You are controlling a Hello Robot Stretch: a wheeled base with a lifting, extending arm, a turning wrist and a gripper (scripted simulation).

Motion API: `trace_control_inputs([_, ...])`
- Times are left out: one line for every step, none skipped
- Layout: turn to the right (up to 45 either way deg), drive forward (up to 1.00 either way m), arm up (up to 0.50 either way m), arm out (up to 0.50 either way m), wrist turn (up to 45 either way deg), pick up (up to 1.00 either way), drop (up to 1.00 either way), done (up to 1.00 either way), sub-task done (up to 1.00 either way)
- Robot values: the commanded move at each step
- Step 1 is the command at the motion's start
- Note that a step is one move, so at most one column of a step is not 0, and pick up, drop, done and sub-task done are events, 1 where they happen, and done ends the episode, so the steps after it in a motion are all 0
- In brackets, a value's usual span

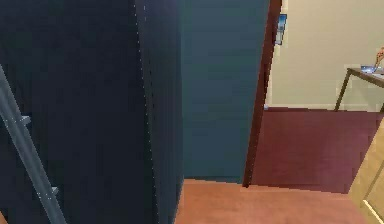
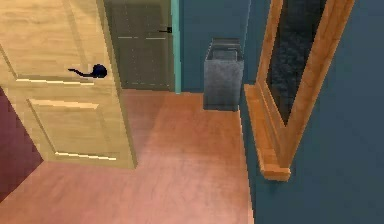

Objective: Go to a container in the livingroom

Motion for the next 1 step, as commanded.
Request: trace_control_inputs([6.0, 0.00, 0.00, 0.00, 0.0, 0.00, 0.00, 0.00, 0.00])
